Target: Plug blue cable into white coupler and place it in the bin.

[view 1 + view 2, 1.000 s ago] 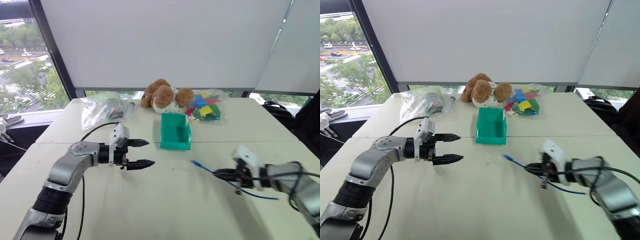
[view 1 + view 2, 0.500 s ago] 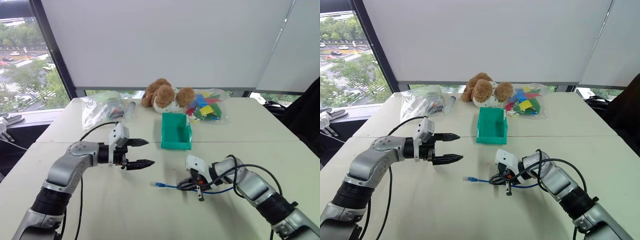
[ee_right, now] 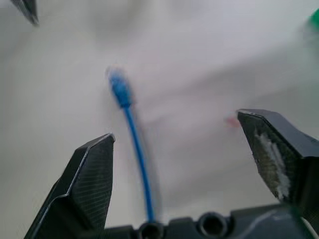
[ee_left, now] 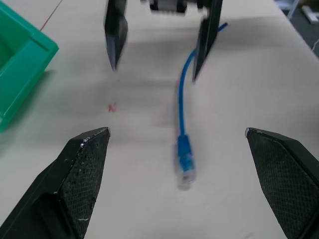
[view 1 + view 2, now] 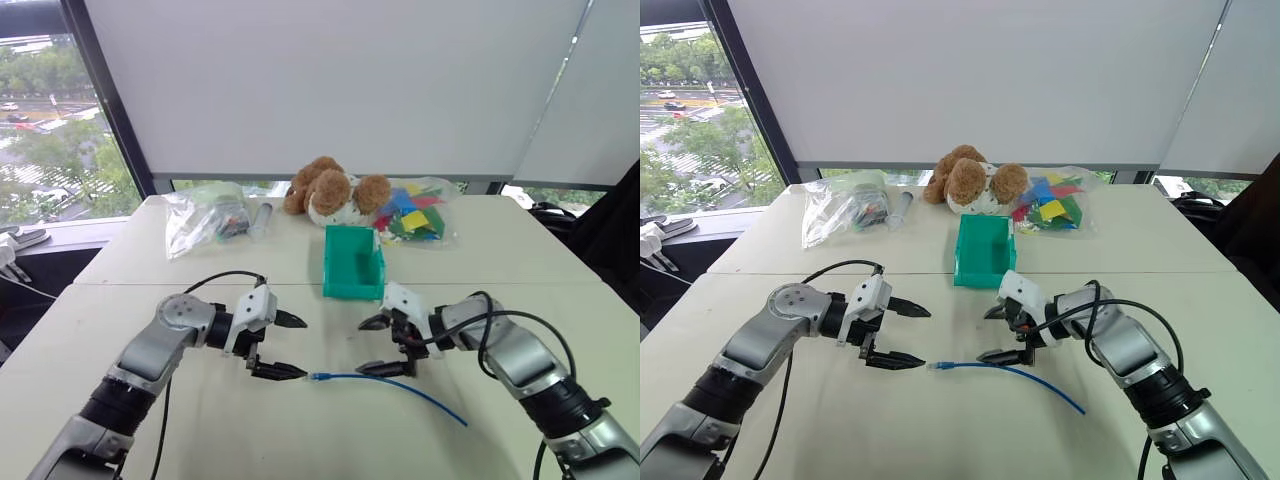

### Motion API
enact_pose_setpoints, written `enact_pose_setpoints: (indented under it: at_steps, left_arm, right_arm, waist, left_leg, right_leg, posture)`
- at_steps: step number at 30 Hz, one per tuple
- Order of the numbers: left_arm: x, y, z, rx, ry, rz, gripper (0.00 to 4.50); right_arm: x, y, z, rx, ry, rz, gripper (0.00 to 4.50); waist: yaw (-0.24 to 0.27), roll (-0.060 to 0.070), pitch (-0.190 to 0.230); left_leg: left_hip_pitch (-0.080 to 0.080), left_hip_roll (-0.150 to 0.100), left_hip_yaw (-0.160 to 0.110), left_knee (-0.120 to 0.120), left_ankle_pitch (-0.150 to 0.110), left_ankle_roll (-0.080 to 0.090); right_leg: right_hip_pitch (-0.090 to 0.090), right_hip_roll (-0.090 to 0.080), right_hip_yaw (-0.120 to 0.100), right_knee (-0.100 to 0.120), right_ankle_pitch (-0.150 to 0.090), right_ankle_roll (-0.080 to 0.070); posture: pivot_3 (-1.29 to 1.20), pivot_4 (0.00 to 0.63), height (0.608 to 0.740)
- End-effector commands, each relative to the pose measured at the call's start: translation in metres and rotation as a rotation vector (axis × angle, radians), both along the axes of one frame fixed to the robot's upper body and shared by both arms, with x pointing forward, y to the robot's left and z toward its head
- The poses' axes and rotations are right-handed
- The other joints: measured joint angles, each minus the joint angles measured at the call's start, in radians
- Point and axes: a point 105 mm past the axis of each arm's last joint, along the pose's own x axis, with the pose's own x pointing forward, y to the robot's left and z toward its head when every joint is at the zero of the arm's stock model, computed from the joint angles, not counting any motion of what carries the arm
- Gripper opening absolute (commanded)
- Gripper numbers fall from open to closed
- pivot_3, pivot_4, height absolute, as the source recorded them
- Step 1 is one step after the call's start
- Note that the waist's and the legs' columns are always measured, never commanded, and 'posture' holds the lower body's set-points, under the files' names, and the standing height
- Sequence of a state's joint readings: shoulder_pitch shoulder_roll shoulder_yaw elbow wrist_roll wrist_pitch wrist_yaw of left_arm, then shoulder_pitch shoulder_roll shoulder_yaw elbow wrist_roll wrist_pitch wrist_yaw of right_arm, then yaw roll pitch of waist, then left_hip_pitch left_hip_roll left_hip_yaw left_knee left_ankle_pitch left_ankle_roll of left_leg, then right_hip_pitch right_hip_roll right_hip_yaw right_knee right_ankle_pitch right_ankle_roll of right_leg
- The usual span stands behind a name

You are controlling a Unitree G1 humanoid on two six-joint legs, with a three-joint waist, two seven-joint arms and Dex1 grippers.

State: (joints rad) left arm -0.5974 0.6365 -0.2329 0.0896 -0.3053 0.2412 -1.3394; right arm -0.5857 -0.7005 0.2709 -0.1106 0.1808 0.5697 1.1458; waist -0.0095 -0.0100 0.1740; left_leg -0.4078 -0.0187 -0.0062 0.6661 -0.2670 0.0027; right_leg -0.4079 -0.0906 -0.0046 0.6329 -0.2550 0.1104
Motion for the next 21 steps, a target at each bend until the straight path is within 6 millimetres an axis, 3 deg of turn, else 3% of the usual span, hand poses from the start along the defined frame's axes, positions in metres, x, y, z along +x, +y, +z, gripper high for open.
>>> enact_pose_setpoints:
  at_steps: [1,5,10,21]
  left_arm:
    - [0.004,-0.002,0.009,-0.009,-0.047,-0.021,4.5]
    - [0.011,0.002,0.011,-0.017,-0.061,0.004,4.5]
    - [0.01,0.007,0.009,-0.006,-0.064,0.013,4.5]
    - [0.006,0.014,-0.005,0.052,-0.08,0.014,4.5]
  right_arm:
    - [-0.006,0.0,0.003,0.003,-0.025,-0.002,4.44]
    - [-0.014,0.013,-0.012,0.031,0.009,0.0,4.44]
    - [-0.006,0.017,-0.024,0.051,0.012,-0.04,4.44]
    - [0.009,0.031,-0.032,0.07,0.005,-0.037,4.44]
  waist:
    - [0.001,0.0,0.0]
    - [-0.001,0.0,0.0]
    - [-0.002,0.0,0.0]
    - [-0.002,0.0,0.0]
  left_leg:
    - [0.0,0.0,0.0,0.0,0.0,0.0]
    - [0.0,0.0,0.0,0.0,0.0,0.0]
    - [0.0,0.0,0.0,0.0,0.0,0.0]
    - [0.0,0.0,0.0,0.0,0.0,0.0]
  right_leg:
    - [0.0,0.0,0.0,0.0,0.0,0.0]
    - [0.0,0.0,0.0,0.0,0.0,0.0]
    - [-0.001,0.0,0.0,0.001,0.0,0.0]
    - [-0.001,0.001,0.0,0.001,0.0,0.0]
  posture:
    - [0.0,0.15,0.74]
    - [0.0,0.15,0.74]
    - [0.0,0.15,0.74]
    - [0.0,0.15,0.74]
